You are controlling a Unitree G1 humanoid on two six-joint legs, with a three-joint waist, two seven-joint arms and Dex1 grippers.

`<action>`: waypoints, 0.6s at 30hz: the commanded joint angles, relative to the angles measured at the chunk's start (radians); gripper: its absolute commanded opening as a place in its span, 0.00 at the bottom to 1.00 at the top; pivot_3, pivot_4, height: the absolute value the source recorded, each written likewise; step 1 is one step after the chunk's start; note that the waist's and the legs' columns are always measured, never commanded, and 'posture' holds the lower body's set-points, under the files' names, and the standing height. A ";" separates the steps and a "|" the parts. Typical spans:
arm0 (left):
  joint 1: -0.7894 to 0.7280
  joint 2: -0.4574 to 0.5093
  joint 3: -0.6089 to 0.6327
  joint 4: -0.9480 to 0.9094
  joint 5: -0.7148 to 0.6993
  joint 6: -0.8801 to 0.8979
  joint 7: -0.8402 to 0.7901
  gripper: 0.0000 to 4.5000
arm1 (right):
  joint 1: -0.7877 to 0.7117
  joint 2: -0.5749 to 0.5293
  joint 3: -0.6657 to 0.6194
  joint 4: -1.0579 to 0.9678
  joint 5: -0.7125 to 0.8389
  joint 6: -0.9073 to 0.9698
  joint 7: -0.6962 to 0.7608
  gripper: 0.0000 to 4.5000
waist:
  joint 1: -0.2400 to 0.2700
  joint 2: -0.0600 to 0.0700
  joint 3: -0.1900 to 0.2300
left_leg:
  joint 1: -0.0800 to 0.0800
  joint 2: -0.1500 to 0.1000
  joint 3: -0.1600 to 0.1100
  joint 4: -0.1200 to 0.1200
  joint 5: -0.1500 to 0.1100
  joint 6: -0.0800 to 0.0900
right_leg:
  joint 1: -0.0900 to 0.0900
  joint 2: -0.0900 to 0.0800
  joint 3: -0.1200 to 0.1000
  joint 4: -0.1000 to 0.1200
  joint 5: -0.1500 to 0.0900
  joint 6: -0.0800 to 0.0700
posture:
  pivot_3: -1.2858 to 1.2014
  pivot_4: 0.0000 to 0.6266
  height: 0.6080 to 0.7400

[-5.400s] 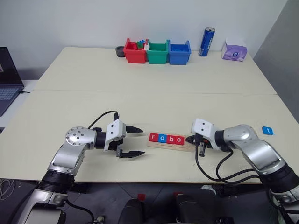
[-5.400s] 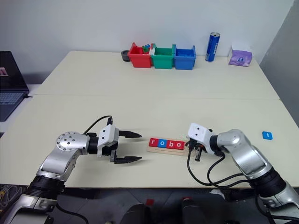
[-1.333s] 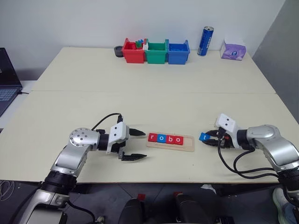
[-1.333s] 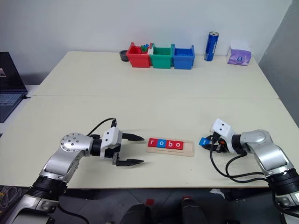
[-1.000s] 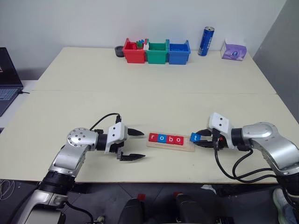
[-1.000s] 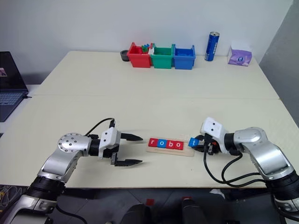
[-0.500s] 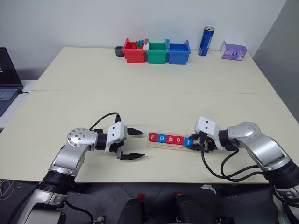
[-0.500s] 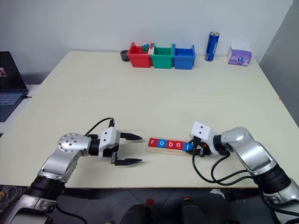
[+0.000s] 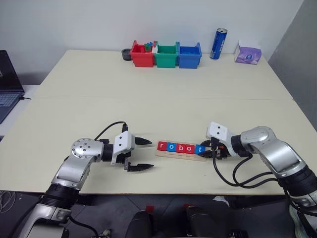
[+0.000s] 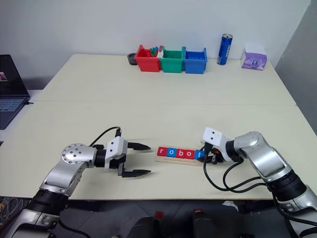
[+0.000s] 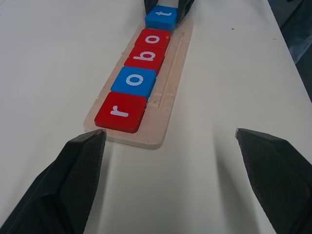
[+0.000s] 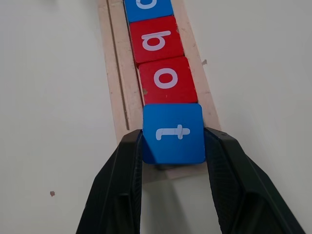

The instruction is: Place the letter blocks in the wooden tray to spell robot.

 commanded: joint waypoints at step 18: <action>-0.004 -0.004 0.015 -0.016 -0.004 -0.028 0.003 1.00 | -0.045 0.014 0.008 0.053 -0.032 -0.030 0.037 0.64 | 0.000 0.000 0.000 | 0.000 0.000 0.000 0.000 0.000 0.000 | 0.000 0.000 0.000 0.000 0.000 0.000 | 0.52 0.24 1.00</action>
